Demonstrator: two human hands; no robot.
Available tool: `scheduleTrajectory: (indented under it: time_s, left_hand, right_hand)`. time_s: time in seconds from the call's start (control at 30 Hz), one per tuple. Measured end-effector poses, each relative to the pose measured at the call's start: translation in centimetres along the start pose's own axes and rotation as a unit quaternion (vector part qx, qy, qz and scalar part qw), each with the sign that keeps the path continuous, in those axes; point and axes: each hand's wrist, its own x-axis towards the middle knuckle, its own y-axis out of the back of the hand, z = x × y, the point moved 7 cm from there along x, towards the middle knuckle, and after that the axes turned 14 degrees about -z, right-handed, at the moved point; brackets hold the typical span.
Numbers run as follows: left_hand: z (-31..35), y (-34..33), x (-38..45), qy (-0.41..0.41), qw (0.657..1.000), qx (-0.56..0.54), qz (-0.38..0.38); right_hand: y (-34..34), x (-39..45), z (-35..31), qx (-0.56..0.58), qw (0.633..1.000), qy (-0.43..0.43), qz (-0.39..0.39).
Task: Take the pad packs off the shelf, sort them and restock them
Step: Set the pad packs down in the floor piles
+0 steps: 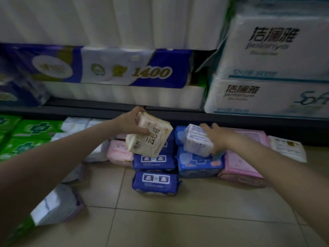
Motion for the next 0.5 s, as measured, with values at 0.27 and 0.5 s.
scheduleTrajectory:
  time_s: [0.27, 0.5]
  left_hand:
    - [-1.4, 2.7, -2.5, -0.008, 0.999, -0.011, 0.031]
    - [6.4, 0.7, -1.5, -0.045, 0.984, 0.156, -0.070]
  right_hand:
    - [4.3, -1.9, -2.8, 0.073, 0.974, 0.103, 0.191]
    - [4.5, -4.0, -2.3, 0.214, 0.955, 0.166, 0.124]
